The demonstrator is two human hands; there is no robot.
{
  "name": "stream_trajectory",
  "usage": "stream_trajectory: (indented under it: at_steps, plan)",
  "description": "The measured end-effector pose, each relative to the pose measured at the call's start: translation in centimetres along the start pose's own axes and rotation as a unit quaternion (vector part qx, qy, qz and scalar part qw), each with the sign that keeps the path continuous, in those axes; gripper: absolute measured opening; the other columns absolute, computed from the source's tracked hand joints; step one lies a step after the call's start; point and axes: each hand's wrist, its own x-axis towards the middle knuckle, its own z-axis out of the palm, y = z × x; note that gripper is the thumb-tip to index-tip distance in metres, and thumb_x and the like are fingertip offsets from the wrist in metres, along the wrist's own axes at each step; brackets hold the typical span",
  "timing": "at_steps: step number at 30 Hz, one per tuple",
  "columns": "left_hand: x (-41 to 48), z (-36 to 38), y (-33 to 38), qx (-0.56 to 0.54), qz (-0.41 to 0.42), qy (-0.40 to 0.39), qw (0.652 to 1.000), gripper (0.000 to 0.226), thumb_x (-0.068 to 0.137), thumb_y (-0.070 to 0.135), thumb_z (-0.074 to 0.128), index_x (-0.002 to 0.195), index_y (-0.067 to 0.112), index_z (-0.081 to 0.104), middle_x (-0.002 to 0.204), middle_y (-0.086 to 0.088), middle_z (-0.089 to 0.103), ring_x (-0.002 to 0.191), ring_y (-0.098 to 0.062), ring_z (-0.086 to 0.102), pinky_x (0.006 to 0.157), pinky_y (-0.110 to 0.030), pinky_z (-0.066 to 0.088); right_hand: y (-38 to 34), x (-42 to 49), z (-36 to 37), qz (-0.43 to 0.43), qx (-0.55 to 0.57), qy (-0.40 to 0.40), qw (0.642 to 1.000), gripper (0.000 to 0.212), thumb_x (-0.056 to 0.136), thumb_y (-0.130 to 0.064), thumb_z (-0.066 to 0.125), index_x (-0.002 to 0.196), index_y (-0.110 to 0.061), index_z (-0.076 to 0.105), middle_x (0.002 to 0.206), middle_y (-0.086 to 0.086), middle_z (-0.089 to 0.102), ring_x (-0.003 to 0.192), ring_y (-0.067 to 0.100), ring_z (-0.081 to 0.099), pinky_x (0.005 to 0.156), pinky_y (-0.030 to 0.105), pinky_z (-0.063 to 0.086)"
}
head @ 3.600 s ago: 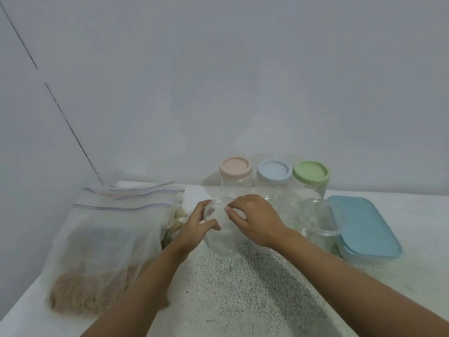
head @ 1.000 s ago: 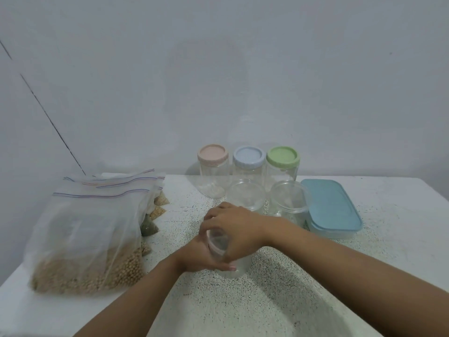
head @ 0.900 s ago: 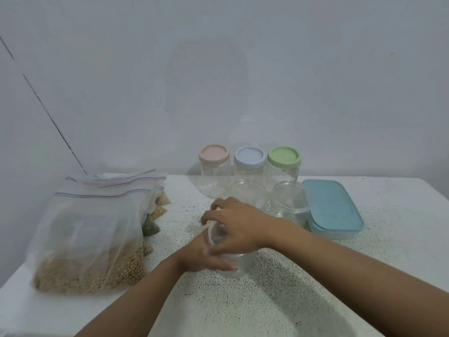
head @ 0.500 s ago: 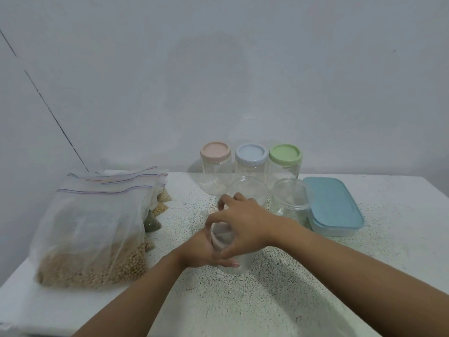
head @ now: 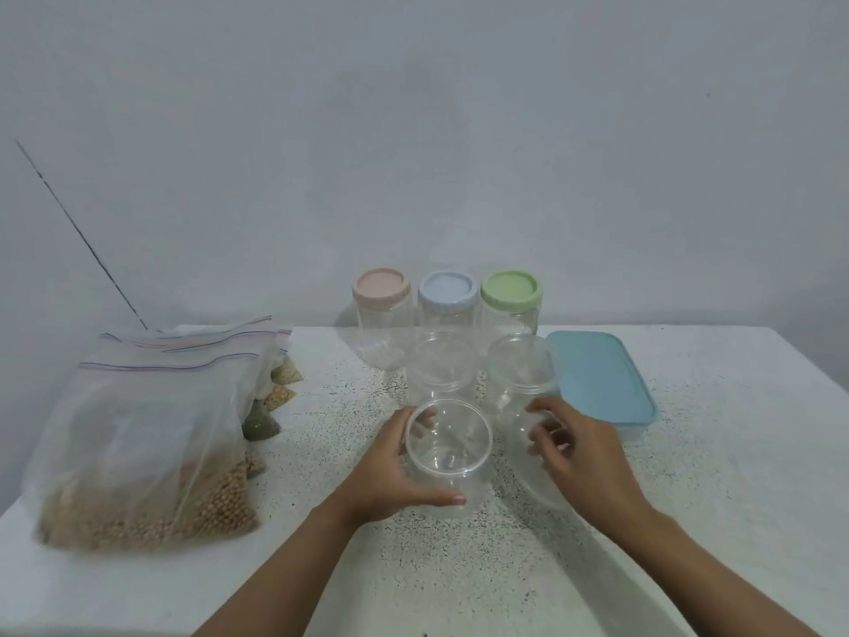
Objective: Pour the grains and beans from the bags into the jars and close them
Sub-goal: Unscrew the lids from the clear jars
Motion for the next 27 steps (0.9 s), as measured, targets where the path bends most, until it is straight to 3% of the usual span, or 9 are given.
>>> stream_trajectory:
  at_steps: [5, 7, 9, 12, 15, 20, 22, 25, 27]
  plan:
    - [0.5, 1.9, 1.3, 0.01, 0.01, 0.008, 1.0, 0.104, 0.051, 0.048, 0.101, 0.139, 0.045, 0.046, 0.131, 0.016, 0.055, 0.122, -0.002, 0.054, 0.105, -0.03, 0.051, 4.6, 0.1, 0.7, 0.093, 0.047, -0.015, 0.994, 0.023, 0.093, -0.006, 0.07, 0.108, -0.021, 0.063, 0.081, -0.003, 0.071, 0.061, 0.006, 0.069, 0.06, 0.022, 0.057]
    - [0.6, 2.4, 1.8, 0.006, 0.002, 0.015, 1.0, 0.107, 0.051, 0.047, 0.101, 0.14, 0.046, 0.042, 0.131, 0.016, 0.056, 0.123, -0.002, 0.055, 0.104, -0.028, 0.051, 6.0, 0.4, 1.2, 0.076, -0.001, -0.024, 0.997, 0.022, 0.092, -0.009, 0.073, 0.105, -0.024, 0.064, 0.086, -0.004, 0.069, 0.063, 0.004, 0.067, 0.06, 0.013, 0.05]
    - [0.4, 2.6, 1.9, -0.004, -0.012, 0.021, 1.0, 0.109, 0.051, 0.045, 0.101, 0.141, 0.046, 0.039, 0.132, 0.018, 0.057, 0.124, -0.001, 0.055, 0.104, -0.029, 0.051, 6.9, 0.5, 1.6, 0.039, -0.064, -0.032, 0.997, 0.021, 0.092, -0.015, 0.072, 0.112, -0.02, 0.066, 0.096, -0.004, 0.068, 0.076, 0.006, 0.064, 0.064, 0.013, 0.043]
    - [0.0, 2.8, 2.0, -0.017, -0.026, 0.03, 0.999, 0.11, 0.051, 0.046, 0.101, 0.142, 0.045, 0.039, 0.134, 0.023, 0.058, 0.126, 0.001, 0.055, 0.104, -0.028, 0.05, 8.1, 0.6, 1.9, -0.025, -0.173, -0.056, 0.983, 0.029, 0.094, -0.022, 0.068, 0.122, -0.014, 0.066, 0.112, 0.004, 0.066, 0.099, 0.021, 0.061, 0.078, 0.03, 0.048]
    - [-0.3, 2.9, 2.6, -0.005, -0.04, 0.029, 0.999, 0.109, 0.052, 0.048, 0.1, 0.143, 0.048, 0.04, 0.138, 0.025, 0.056, 0.129, 0.003, 0.053, 0.103, -0.024, 0.047, 8.1, 0.5, 1.7, -0.056, -0.245, -0.063, 0.966, 0.029, 0.093, -0.025, 0.07, 0.12, -0.016, 0.069, 0.113, 0.005, 0.069, 0.106, 0.028, 0.061, 0.083, 0.041, 0.051]
    - [-1.5, 1.3, 3.7, 0.06, -0.078, -0.02, 0.995, 0.119, 0.053, 0.053, 0.098, 0.15, 0.048, 0.029, 0.14, 0.026, 0.049, 0.127, 0.013, 0.047, 0.105, -0.02, 0.045, 5.0, 0.5, 0.4, -0.083, -0.12, -0.019, 0.989, 0.017, 0.096, -0.021, 0.066, 0.113, -0.018, 0.071, 0.103, -0.004, 0.071, 0.091, 0.014, 0.064, 0.076, 0.031, 0.053]
    - [-2.4, -0.1, 4.0, 0.109, -0.084, -0.009, 0.99, 0.095, 0.066, 0.048, 0.093, 0.144, 0.045, 0.039, 0.135, 0.02, 0.054, 0.12, 0.007, 0.053, 0.102, -0.027, 0.051, 2.7, 1.1, 0.0, -0.093, -0.04, -0.006, 0.995, 0.01, 0.098, -0.022, 0.064, 0.105, -0.021, 0.071, 0.095, -0.011, 0.069, 0.085, 0.002, 0.06, 0.075, 0.022, 0.051]
    - [-3.9, -2.4, 4.9, 0.136, -0.072, 0.062, 0.986, 0.04, 0.087, 0.032, 0.08, 0.12, 0.043, 0.06, 0.108, 0.013, 0.067, 0.097, -0.006, 0.065, 0.088, -0.034, 0.058, -1.2, 2.3, -0.6, -0.127, 0.038, 0.0, 0.991, 0.008, 0.098, -0.018, 0.065, 0.094, -0.024, 0.068, 0.087, -0.015, 0.067, 0.085, 0.004, 0.06, 0.071, 0.016, 0.046]
    - [-5.0, -4.5, 5.6, 0.139, -0.062, 0.126, 0.98, 0.021, 0.092, 0.029, 0.075, 0.108, 0.04, 0.067, 0.089, 0.013, 0.067, 0.083, -0.012, 0.066, 0.077, -0.032, 0.058, -3.7, 3.3, -0.3, -0.141, 0.066, -0.017, 0.988, 0.009, 0.097, -0.019, 0.065, 0.092, -0.025, 0.068, 0.085, -0.016, 0.066, 0.086, 0.004, 0.061, 0.07, 0.015, 0.046]
